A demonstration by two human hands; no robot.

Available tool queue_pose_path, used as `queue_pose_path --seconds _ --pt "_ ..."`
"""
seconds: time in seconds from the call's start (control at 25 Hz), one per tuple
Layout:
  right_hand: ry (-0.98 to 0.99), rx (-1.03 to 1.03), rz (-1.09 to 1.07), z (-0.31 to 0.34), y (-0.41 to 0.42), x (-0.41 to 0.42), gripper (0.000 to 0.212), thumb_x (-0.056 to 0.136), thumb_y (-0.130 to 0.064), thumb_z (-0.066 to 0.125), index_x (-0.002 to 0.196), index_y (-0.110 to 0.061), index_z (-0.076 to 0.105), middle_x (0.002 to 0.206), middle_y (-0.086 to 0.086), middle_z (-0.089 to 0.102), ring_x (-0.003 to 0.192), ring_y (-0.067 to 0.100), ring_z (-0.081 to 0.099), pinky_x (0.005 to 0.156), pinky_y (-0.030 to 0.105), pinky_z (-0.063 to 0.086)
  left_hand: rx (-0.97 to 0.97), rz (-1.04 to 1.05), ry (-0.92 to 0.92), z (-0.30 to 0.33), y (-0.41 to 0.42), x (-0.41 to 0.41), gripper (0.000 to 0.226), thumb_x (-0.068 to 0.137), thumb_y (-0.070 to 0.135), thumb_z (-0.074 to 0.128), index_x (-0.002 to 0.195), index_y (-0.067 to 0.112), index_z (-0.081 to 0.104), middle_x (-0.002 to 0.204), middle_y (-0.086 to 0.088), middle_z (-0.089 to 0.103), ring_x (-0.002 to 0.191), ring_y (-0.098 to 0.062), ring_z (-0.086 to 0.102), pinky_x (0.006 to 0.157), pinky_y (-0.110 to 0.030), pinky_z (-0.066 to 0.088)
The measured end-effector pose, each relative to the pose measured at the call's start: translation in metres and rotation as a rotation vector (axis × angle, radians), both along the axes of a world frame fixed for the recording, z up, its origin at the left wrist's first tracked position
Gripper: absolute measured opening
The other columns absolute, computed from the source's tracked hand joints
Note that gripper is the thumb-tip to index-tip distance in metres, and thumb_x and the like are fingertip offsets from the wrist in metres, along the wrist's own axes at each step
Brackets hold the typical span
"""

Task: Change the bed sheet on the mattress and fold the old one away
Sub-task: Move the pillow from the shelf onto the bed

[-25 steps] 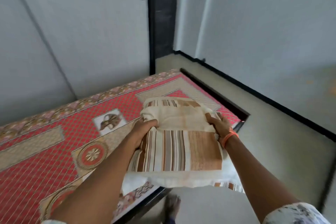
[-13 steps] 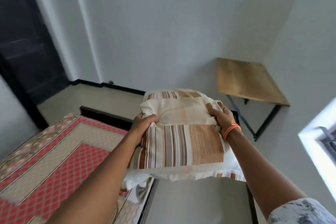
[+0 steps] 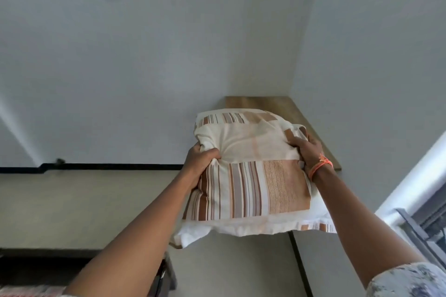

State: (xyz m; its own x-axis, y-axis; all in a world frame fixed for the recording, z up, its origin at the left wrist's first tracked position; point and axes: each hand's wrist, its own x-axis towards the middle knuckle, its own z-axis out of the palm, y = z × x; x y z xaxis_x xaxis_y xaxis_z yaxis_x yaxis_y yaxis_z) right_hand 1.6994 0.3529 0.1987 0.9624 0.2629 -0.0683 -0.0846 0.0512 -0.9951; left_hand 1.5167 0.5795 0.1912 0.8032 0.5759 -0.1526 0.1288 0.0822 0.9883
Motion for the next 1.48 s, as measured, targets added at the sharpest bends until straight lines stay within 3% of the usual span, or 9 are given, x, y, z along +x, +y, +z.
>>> queue_pose_path --seconds 0.24,0.4,0.48,0.56,0.68,0.92,1.08,1.28,1.48 --pt "-0.063 -0.069 -0.034 0.017 0.014 0.206 0.077 0.072 -0.016 0.078 0.142 -0.020 0.046 0.133 0.000 0.059 0.100 0.018 0.067 0.096 0.043 0.053 -0.025 -0.051 -0.053 0.008 0.011 0.204 0.029 0.080 0.003 0.065 0.105 0.018 0.065 0.097 -0.008 0.072 0.081 -0.018 0.070 0.061 -0.025 0.054" --pt "-0.117 -0.217 -0.086 -0.007 0.019 0.329 0.076 0.081 -0.031 0.075 0.147 -0.020 0.040 0.147 -0.006 0.045 0.129 0.018 0.049 0.110 0.037 0.039 -0.032 -0.150 -0.014 -0.033 0.027 0.341 0.049 0.082 0.012 0.072 0.128 0.021 0.056 0.116 -0.003 0.069 0.100 -0.019 0.068 0.087 -0.035 0.056" --pt "-0.129 -0.423 -0.128 -0.044 0.017 0.381 0.075 0.084 -0.042 0.070 0.148 -0.023 0.036 0.148 -0.004 0.044 0.133 0.021 0.044 0.112 0.034 0.035 -0.037 -0.269 0.107 -0.074 0.032 0.401 0.078 0.087 0.028 0.073 0.152 0.023 0.030 0.144 0.000 0.050 0.128 -0.022 0.052 0.109 -0.041 0.042" --pt "-0.088 -0.866 -0.059 -0.090 0.012 0.420 0.074 0.088 -0.055 0.058 0.151 -0.028 0.028 0.154 0.004 0.035 0.138 0.030 0.037 0.114 0.039 0.029 -0.002 -0.328 0.344 -0.116 0.030 0.443 0.101 0.087 0.049 0.068 0.158 0.029 -0.001 0.163 -0.002 0.015 0.147 -0.027 0.022 0.118 -0.044 0.025" --pt "0.055 -1.285 -0.013 -0.152 0.011 0.446 0.081 0.088 -0.073 0.031 0.154 -0.028 0.014 0.158 0.016 0.017 0.142 0.038 0.020 0.116 0.052 0.017 0.206 -0.231 0.580 -0.153 0.015 0.479 0.106 0.083 0.067 0.060 0.157 0.030 -0.007 0.162 -0.014 -0.008 0.148 -0.041 0.005 0.116 -0.054 0.020" --pt "-0.052 -1.391 -0.197 -0.171 0.038 0.458 0.078 0.092 -0.067 0.027 0.150 -0.015 0.024 0.151 0.019 0.031 0.133 0.043 0.034 0.108 0.059 0.026 0.284 -0.083 0.501 -0.166 0.002 0.500 0.099 0.082 0.069 0.055 0.157 0.026 0.005 0.154 -0.021 0.023 0.132 -0.040 0.042 0.106 -0.050 0.039" --pt "-0.108 -1.431 -0.183 -0.169 0.033 0.445 0.076 0.092 -0.065 0.025 0.149 -0.015 0.024 0.151 0.018 0.032 0.130 0.044 0.038 0.105 0.060 0.026 0.307 -0.055 0.542 -0.170 -0.006 0.483 0.096 0.081 0.080 0.046 0.156 0.037 0.005 0.156 -0.019 0.021 0.138 -0.042 0.034 0.107 -0.052 0.034" --pt "-0.224 -1.361 -0.096 -0.152 0.035 0.414 0.068 0.096 -0.059 0.026 0.150 -0.019 0.021 0.158 0.017 0.017 0.142 0.046 0.015 0.109 0.068 0.014 0.409 0.020 0.616 -0.169 -0.031 0.444 0.104 0.076 0.091 0.023 0.157 0.027 0.007 0.154 -0.016 0.031 0.139 -0.038 0.036 0.110 -0.057 0.034" --pt "-0.463 -1.317 0.199 -0.149 0.084 0.323 0.071 0.096 -0.057 0.031 0.153 -0.017 0.018 0.159 0.022 0.007 0.144 0.047 0.007 0.109 0.070 0.005 0.426 0.041 0.611 -0.170 -0.054 0.371 0.072 0.079 0.088 0.028 0.113 0.031 0.054 0.100 -0.004 0.064 0.093 -0.026 0.065 0.083 -0.050 0.055"
